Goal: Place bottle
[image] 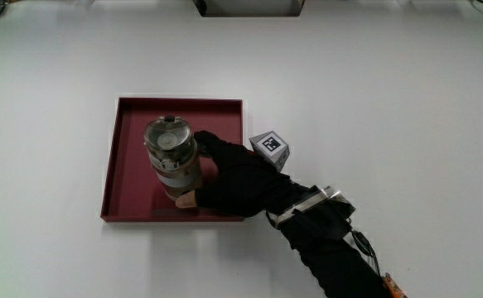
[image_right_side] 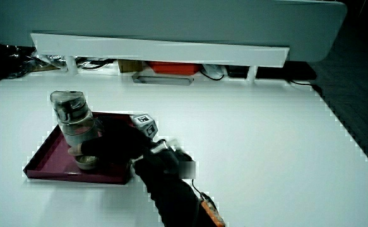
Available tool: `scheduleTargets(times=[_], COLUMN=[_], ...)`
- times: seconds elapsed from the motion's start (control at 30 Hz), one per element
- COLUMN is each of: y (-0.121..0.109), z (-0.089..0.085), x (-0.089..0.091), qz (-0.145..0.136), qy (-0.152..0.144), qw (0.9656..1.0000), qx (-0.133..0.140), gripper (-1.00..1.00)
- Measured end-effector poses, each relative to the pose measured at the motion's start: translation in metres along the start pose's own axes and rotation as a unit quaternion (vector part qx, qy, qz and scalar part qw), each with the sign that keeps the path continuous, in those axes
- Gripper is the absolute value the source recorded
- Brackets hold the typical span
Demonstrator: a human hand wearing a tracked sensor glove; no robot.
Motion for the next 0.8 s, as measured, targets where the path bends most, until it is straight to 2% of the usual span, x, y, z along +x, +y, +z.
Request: scheduleTargets(times=[0.03,0.07,0.13,0.23,0.4,0.43,0.63,0.8], y=[-0.004,-0.007,-0.017,-0.032,-0.057,-0.061,-0.092,-0.109], z=[0.002,0.003,0.007,0.014,0.03,0.034,0.055,0.073], x=[-0.004,-0.006,-0.015,-0.033,-0.066,-0.069,-0.102,-0.111], qz=[-0.001,0.012,0.008,0.023,0.02,0.025,0.016,0.026], qy=[-0.007,0.001,0.005,0.017,-0.023,-0.034,-0.069,-0.116], qw=[1.0,0.9999,1.0,0.9995,0.9992,0.9989,0.9974,0.9929], qx=[0.002,-0.001,0.001,-0.015,-0.026,-0.023,-0.015,0.01], gripper=[-0.74,-0.78,-0.85,-0.96,-1.0,-1.0,-1.0,-1.0])
